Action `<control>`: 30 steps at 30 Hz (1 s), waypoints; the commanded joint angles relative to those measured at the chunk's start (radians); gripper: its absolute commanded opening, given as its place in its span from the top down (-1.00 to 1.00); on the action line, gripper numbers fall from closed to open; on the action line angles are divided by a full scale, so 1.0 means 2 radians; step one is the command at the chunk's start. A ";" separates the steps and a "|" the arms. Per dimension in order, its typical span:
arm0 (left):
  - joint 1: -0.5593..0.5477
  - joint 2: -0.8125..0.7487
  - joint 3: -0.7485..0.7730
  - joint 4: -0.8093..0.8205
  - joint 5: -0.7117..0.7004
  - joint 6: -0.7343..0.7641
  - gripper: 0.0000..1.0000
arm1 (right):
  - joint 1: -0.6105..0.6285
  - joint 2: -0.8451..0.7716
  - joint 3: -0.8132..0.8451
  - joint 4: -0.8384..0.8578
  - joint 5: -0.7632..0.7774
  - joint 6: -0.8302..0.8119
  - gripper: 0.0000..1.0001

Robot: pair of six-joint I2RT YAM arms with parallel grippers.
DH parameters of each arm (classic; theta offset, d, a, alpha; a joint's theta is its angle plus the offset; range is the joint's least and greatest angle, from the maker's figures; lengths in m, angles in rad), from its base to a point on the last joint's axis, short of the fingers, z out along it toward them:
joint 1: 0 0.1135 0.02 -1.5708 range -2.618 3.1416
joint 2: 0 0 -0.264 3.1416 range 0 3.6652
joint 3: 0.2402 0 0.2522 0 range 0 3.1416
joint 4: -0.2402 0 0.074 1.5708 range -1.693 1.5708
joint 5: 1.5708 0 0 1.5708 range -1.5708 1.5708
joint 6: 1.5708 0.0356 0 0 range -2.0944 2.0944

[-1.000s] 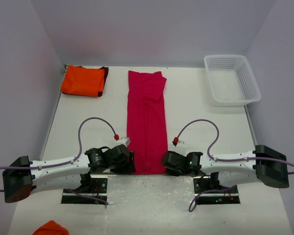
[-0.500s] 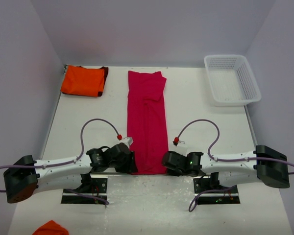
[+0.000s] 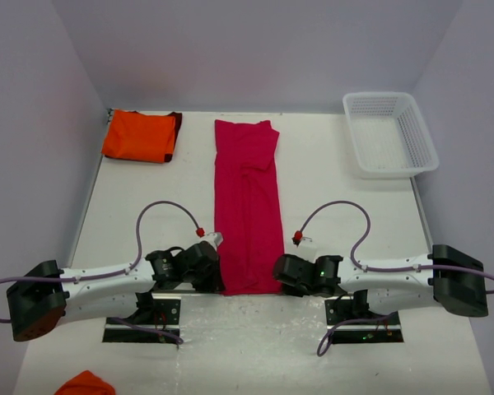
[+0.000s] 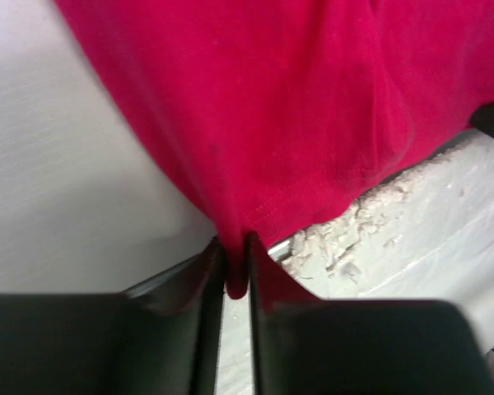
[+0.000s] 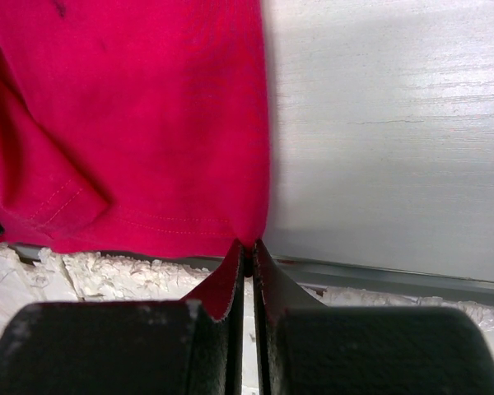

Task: Fold and stack the t-shirts
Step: Grab the bottom of the folded rectangular tshirt with both arms

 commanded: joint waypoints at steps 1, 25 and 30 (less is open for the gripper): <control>0.005 0.008 -0.014 -0.004 0.005 0.011 0.80 | 0.001 0.000 0.002 -0.015 0.016 0.012 1.00; 0.005 -0.041 0.039 -0.075 -0.031 0.023 1.00 | -0.025 -0.014 0.097 -0.085 0.053 -0.114 1.00; 0.023 -0.021 0.097 -0.109 -0.059 0.056 1.00 | -0.081 -0.012 0.126 -0.087 0.042 -0.183 1.00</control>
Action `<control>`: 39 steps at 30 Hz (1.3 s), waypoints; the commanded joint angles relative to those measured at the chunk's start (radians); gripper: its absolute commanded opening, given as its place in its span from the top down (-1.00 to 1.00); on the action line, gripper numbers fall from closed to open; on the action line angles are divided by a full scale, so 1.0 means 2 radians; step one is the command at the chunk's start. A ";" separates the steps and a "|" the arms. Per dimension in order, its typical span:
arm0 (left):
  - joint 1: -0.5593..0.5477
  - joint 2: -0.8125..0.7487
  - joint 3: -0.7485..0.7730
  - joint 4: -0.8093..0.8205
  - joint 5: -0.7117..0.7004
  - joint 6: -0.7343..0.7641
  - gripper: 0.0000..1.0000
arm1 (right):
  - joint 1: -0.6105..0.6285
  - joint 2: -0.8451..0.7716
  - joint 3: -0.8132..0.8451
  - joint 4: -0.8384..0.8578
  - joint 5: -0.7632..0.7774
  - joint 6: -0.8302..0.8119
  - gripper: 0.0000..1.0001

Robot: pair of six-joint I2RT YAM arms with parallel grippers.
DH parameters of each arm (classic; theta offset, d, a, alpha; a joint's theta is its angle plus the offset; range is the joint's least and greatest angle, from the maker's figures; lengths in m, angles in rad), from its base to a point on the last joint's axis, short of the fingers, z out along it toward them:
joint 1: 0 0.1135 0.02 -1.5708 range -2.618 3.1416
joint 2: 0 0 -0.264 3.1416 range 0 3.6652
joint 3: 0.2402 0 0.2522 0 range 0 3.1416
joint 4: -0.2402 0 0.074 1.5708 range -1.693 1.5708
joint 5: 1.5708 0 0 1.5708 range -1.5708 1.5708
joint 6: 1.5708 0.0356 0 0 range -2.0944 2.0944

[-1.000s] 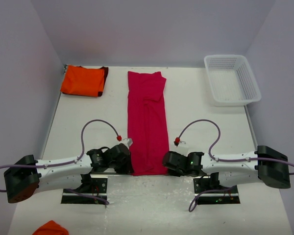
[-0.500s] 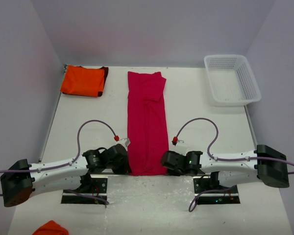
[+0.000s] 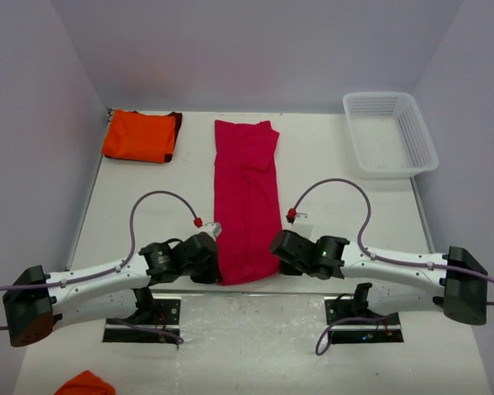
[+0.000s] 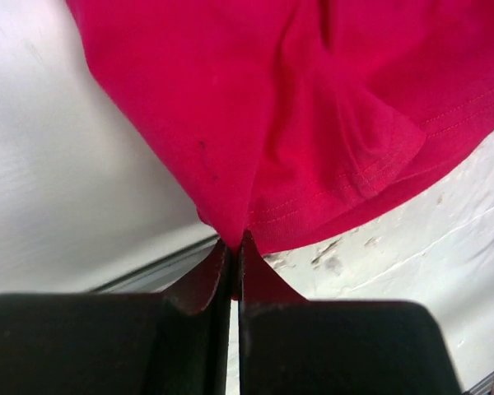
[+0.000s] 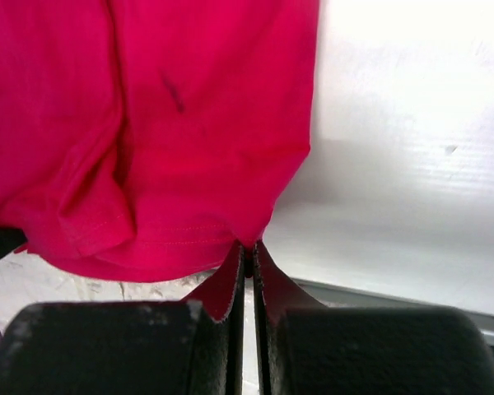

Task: Fold and stack the t-shirts
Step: Grab the bottom of the folded rectangular tshirt with both arms, then fold the folded rectangular tshirt in 1/3 of the way

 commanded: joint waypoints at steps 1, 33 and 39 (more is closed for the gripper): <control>0.027 0.013 0.056 -0.026 -0.026 0.045 1.00 | -0.036 -0.004 0.032 -0.016 0.014 -0.067 1.00; 0.333 0.423 0.512 -0.084 0.073 0.309 1.00 | -0.332 0.340 0.452 -0.008 -0.166 -0.392 1.00; 0.336 0.494 0.575 -0.101 0.068 0.312 1.00 | -0.354 0.391 0.495 -0.011 -0.188 -0.401 1.00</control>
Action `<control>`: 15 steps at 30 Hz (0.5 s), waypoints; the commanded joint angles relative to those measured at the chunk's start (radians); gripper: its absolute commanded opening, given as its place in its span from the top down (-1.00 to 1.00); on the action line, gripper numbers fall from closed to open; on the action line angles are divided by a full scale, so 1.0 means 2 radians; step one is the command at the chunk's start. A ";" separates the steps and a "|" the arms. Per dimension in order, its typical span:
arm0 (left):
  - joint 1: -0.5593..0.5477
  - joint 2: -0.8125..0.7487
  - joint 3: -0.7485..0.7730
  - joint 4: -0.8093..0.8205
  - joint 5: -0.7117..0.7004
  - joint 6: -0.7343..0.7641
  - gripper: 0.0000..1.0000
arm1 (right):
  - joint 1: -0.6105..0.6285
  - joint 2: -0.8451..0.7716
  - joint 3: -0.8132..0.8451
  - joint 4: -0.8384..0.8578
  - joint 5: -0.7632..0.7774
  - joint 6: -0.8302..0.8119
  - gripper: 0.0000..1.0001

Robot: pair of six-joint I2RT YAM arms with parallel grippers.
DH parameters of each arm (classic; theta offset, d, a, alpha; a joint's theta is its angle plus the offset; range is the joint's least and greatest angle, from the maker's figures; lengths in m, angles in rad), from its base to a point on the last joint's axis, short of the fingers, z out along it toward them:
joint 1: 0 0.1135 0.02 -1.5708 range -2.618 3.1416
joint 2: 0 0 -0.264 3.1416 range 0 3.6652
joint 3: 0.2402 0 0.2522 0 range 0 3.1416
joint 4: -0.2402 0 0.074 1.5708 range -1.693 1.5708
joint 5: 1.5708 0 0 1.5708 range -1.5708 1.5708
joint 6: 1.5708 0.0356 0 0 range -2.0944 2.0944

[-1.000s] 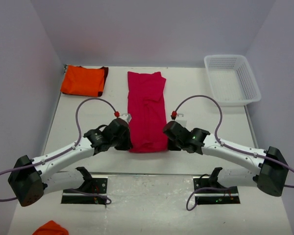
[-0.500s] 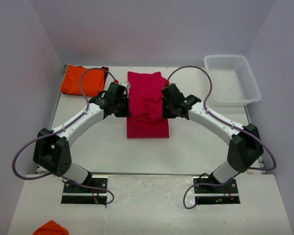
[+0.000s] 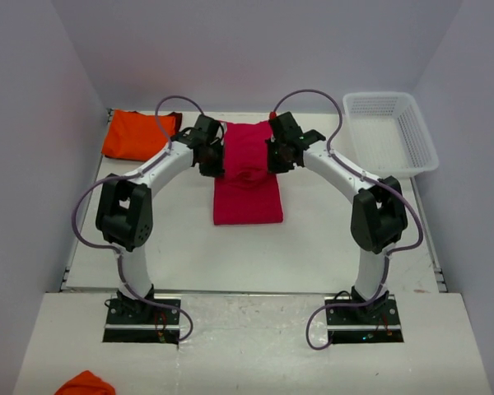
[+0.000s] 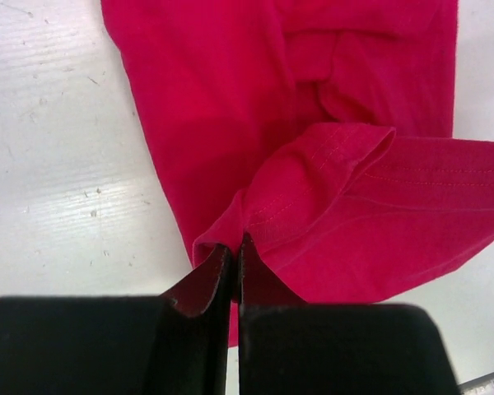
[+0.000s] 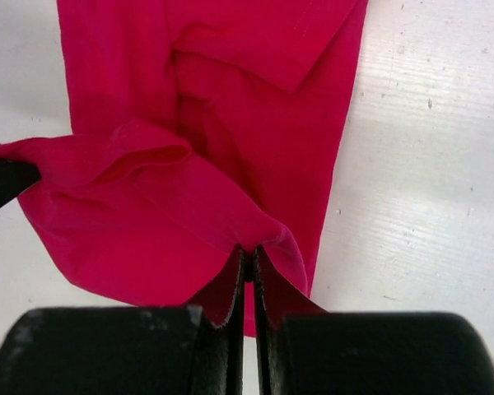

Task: Fold and stack the t-shirts
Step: Fold the folded rectangular tshirt in 1/3 of the way

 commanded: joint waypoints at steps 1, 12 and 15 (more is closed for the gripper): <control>0.005 0.025 0.035 -0.017 0.003 0.018 1.00 | -0.013 0.020 0.035 -0.009 -0.032 -0.020 1.00; 0.018 0.100 0.078 0.003 -0.023 0.019 1.00 | -0.044 0.096 0.092 -0.008 -0.066 -0.038 1.00; 0.019 0.111 0.089 0.021 -0.037 0.031 1.00 | -0.052 0.122 0.114 -0.010 -0.076 -0.047 1.00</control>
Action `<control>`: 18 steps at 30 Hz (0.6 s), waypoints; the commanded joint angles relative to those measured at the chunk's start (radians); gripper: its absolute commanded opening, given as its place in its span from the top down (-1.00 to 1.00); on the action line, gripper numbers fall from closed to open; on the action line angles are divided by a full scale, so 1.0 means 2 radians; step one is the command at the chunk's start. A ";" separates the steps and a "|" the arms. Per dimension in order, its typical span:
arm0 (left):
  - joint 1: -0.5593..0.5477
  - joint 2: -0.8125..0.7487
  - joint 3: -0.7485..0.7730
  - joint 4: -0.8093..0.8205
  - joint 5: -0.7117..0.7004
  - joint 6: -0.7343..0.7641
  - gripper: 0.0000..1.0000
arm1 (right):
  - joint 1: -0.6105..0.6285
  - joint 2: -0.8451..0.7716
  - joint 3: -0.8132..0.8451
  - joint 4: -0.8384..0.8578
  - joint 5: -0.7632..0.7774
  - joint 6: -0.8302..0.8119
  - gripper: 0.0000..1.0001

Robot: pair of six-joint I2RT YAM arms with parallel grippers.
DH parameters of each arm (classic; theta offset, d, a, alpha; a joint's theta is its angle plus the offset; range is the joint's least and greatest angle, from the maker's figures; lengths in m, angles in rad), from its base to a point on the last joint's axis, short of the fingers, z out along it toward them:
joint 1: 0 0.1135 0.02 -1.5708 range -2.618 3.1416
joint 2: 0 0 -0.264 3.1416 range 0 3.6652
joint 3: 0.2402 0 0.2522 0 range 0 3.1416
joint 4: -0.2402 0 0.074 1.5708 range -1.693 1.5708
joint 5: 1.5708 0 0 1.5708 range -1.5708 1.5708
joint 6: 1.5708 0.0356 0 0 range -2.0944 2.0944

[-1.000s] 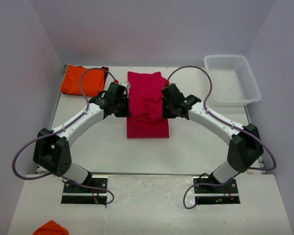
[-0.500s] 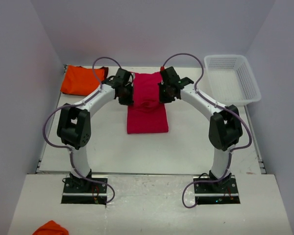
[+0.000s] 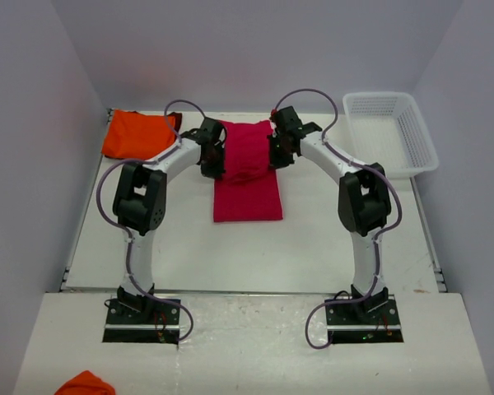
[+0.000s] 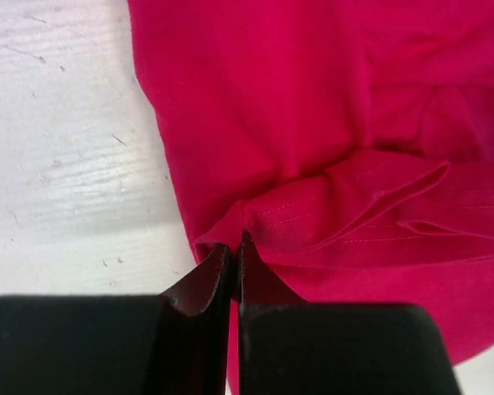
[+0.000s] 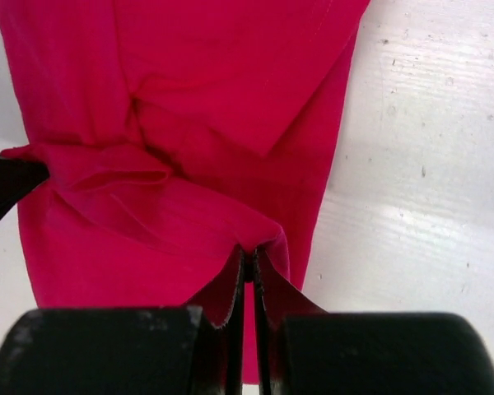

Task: Fold and stack the t-shirts
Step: Fold the folded rectangular tshirt in 1/3 of the way

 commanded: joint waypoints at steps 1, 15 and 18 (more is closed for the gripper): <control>0.006 0.009 0.026 0.027 -0.028 0.024 1.00 | -0.011 0.025 0.044 -0.003 -0.025 -0.021 1.00; -0.007 -0.076 0.144 0.104 -0.179 0.080 -0.65 | -0.030 0.103 0.298 -0.092 0.090 -0.099 -0.62; -0.005 -0.100 0.161 0.049 -0.121 0.045 -0.72 | -0.028 0.037 0.219 -0.084 0.091 -0.082 -0.64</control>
